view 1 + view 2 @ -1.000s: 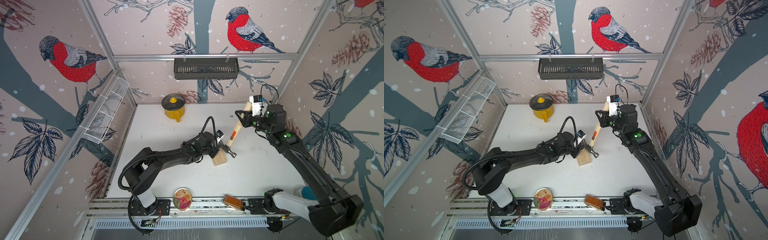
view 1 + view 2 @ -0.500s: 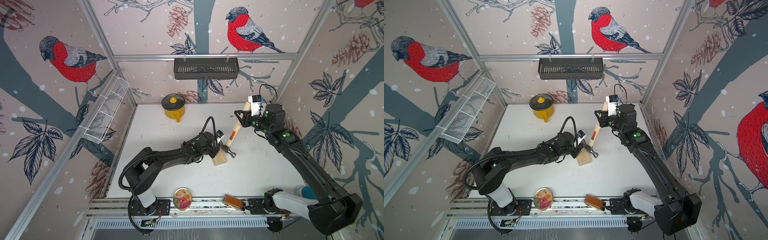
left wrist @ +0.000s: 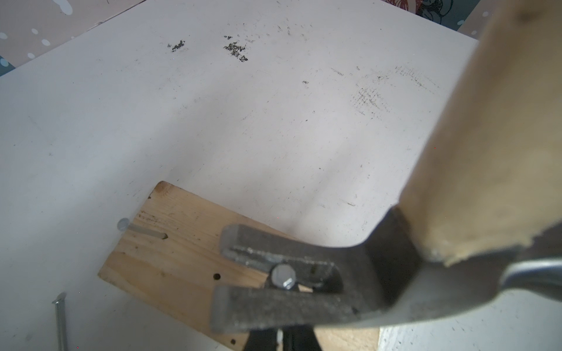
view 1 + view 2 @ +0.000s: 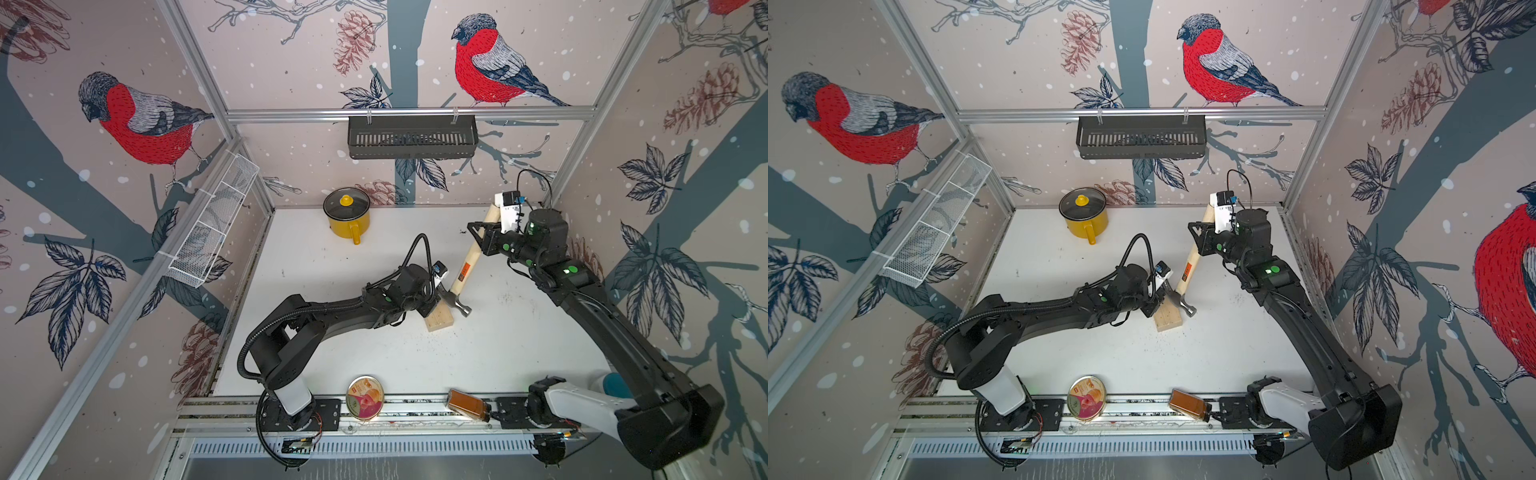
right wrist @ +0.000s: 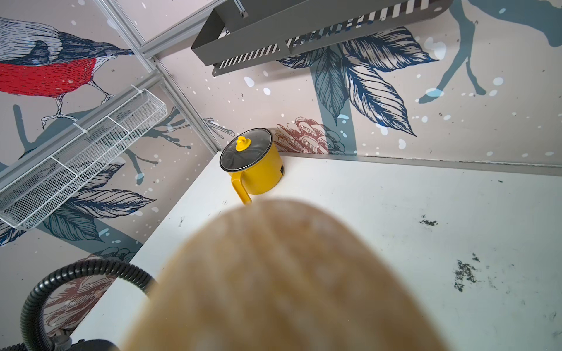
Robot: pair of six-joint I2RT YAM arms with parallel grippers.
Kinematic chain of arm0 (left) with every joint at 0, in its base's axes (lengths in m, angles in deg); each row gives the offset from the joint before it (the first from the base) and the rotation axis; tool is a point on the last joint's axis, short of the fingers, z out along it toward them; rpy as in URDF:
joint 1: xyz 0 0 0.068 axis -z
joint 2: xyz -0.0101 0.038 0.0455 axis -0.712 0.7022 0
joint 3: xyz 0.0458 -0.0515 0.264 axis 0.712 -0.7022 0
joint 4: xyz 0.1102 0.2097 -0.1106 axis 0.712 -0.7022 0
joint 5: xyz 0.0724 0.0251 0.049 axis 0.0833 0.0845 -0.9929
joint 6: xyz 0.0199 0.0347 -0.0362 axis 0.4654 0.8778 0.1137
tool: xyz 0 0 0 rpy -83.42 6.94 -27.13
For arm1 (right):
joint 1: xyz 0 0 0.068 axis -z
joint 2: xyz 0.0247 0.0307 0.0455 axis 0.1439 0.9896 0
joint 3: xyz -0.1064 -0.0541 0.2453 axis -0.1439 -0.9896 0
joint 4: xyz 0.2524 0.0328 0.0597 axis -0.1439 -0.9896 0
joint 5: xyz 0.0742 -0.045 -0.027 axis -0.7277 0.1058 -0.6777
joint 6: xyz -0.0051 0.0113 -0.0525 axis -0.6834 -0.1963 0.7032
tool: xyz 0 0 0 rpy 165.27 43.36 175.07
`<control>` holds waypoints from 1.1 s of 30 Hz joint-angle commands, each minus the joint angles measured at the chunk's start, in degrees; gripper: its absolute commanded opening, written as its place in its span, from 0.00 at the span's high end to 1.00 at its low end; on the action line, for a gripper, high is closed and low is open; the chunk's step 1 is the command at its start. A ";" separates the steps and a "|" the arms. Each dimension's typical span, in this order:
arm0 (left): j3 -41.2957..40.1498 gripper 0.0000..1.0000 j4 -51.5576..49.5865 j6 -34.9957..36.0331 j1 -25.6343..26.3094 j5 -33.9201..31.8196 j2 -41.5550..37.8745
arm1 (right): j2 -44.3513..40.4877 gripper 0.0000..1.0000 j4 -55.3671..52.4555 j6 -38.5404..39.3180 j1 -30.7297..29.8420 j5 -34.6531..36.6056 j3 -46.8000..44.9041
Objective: Use a claw hammer to pull out a nail
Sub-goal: Pick up the nail with the hammer.
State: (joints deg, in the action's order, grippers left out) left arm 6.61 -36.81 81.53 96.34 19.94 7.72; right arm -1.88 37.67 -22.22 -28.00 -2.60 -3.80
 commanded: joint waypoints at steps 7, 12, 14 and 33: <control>-0.80 1.00 3.82 1.02 0.17 -3.43 -1.15 | -0.01 1.00 3.46 -1.76 -0.73 -2.18 -1.30; -2.05 1.00 5.01 2.04 0.19 -5.71 -2.06 | -0.43 1.00 2.85 -1.64 -0.66 -2.31 -1.11; -2.61 1.00 5.48 2.72 0.21 -6.35 -2.47 | -0.60 1.00 2.67 -1.58 -0.64 -2.35 -0.86; 0.79 1.00 -2.35 -8.31 -6.47 -21.09 0.38 | -1.09 1.00 1.99 -0.69 -0.75 2.03 -0.93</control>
State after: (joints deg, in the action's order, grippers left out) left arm 7.18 -37.99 75.87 90.57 0.33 8.55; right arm -2.47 36.38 -21.83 -28.63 -0.92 -5.27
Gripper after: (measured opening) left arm 0.067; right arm 0.240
